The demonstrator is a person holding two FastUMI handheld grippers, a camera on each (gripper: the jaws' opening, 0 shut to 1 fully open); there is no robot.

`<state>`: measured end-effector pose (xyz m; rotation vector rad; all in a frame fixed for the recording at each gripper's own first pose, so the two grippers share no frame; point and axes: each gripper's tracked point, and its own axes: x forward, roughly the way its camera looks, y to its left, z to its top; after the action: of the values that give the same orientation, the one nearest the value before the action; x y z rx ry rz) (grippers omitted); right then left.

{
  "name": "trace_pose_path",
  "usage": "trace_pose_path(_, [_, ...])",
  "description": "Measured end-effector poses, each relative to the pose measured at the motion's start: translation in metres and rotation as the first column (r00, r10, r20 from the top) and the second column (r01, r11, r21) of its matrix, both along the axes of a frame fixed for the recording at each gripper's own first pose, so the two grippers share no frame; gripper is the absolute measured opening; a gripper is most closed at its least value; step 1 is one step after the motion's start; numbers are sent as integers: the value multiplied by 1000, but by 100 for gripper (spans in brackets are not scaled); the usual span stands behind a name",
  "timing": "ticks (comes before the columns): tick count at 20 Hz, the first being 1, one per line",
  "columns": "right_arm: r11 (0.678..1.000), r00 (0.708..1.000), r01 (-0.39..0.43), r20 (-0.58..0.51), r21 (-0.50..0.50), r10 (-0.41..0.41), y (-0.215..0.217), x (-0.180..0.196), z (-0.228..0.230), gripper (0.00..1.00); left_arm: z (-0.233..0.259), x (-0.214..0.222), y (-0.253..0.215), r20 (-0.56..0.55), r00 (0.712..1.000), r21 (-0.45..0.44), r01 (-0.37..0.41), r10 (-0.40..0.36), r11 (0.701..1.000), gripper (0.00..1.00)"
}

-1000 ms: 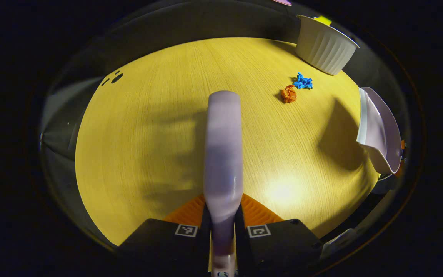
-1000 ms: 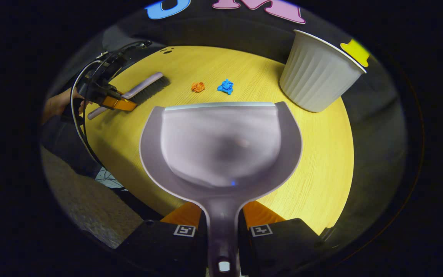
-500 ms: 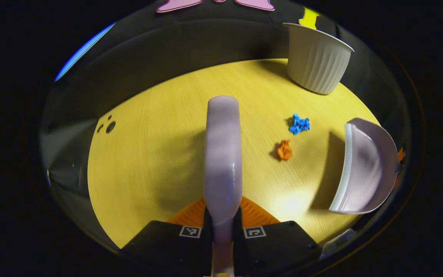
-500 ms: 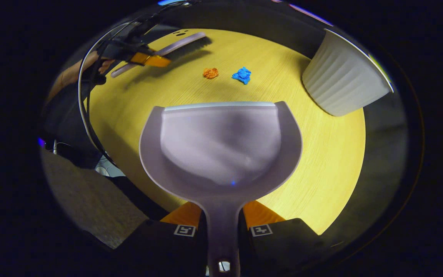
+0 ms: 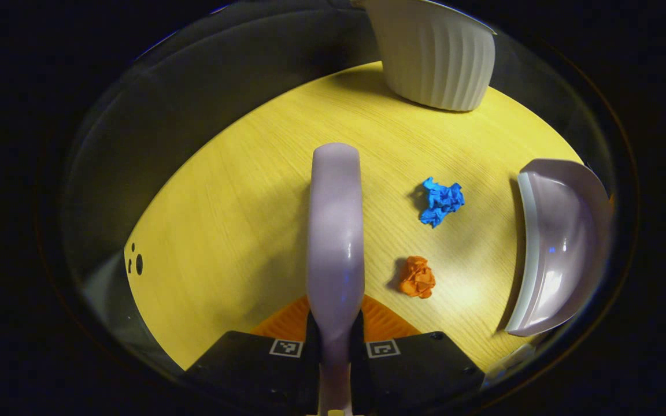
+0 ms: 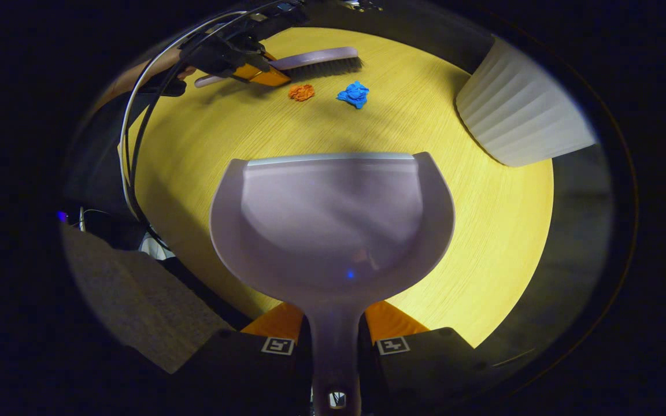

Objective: Pick up the small broom and dustpan from the desktop, sweep the trash into the dustpan with the broom, and then empty the trash into the garbage bin.

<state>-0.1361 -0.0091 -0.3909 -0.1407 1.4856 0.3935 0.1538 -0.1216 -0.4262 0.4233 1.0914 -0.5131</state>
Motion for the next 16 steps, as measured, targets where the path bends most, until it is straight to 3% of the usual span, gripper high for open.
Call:
trace_pose_path(4, [1000, 1000, -7, 7, -1, 7, -4, 4, -5, 37, 2, -9, -22, 10, 997, -5, 72, -72, 997, 25])
trace_pose_path(8, [1000, 1000, -2, 10, 10, 2, -4, 5, -11, 37, 3, -51, -64, -90, 981, -132, 158, -171, 979, 25])
trace_pose_path(11, [1000, 1000, -2, 17, 17, 2, -6, 3, -14, 37, 9, -77, -86, -131, 960, -174, 224, -248, 959, 24])
trace_pose_path(12, [1000, 1000, 6, 24, 22, -6, -8, -2, -17, 34, 9, -83, -87, -156, 955, -185, 221, -251, 958, 25])
trace_pose_path(13, [1000, 999, 16, 28, 20, -16, -5, 2, -20, 40, 14, -92, -94, -175, 953, -201, 212, -248, 956, 25])
trace_pose_path(16, [999, 998, 37, 59, 20, -38, -2, 2, -21, 37, 18, -115, -106, -254, 932, -270, 187, -258, 944, 25])
